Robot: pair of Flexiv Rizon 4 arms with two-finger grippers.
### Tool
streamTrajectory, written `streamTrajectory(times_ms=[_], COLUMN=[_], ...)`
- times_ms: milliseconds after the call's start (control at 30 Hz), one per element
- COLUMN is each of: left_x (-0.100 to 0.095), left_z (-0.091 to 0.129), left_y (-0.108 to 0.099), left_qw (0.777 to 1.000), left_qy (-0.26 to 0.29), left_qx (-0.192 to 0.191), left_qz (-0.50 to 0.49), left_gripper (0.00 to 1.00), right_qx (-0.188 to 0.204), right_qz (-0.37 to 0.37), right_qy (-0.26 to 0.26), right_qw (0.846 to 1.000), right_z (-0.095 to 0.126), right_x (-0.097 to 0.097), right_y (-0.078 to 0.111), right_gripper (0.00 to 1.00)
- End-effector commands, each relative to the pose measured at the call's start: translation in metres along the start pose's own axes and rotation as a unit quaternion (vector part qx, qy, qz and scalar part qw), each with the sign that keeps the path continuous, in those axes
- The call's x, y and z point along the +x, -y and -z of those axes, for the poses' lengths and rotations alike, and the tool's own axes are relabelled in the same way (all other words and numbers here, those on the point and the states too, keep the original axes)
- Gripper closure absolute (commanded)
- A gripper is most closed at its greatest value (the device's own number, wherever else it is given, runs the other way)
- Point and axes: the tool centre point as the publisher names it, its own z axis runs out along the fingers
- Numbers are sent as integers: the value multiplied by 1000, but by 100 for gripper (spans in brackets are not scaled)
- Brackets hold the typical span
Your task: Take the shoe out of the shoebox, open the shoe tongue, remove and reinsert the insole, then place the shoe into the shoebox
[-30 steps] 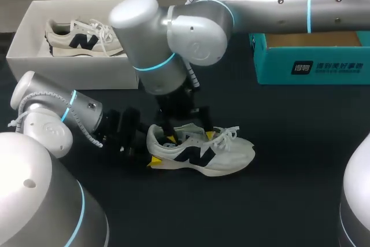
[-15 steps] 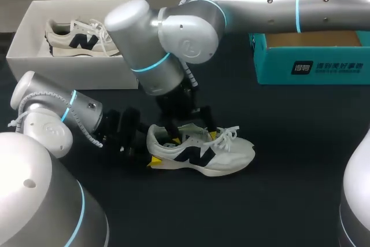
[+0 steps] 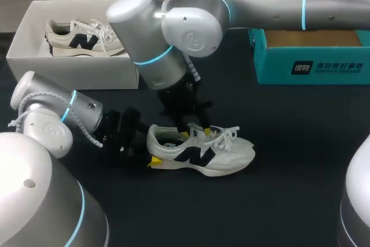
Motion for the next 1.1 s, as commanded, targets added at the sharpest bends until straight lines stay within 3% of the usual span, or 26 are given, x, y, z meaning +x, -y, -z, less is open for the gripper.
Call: streamTrajectory(times_ms=[33,333,600,800,1100], left_x=[1,1,1,1,1], left_z=[-1,-1,-1,-1,-1], left_y=[-1,-1,-1,-1,-1], left_qw=[1000,1000,1000,1000,1000], left_qy=[0,0,0,0,0], left_qx=[-1,-1,-1,-1,-1], left_qz=[0,0,0,0,0], left_gripper=[100,100,100,100,100], right_qx=[-7,-14,-44,-46,-46], right_qz=[-36,-35,-55,-84,-106], right_qy=[-22,-85,-197,-219,-205], right_qw=[999,996,978,971,972], right_z=[0,12,14,2,-22], right_x=[-8,-24,-57,-83,-98], right_y=[8,8,12,18,17], right_gripper=[100,100,100,100,100])
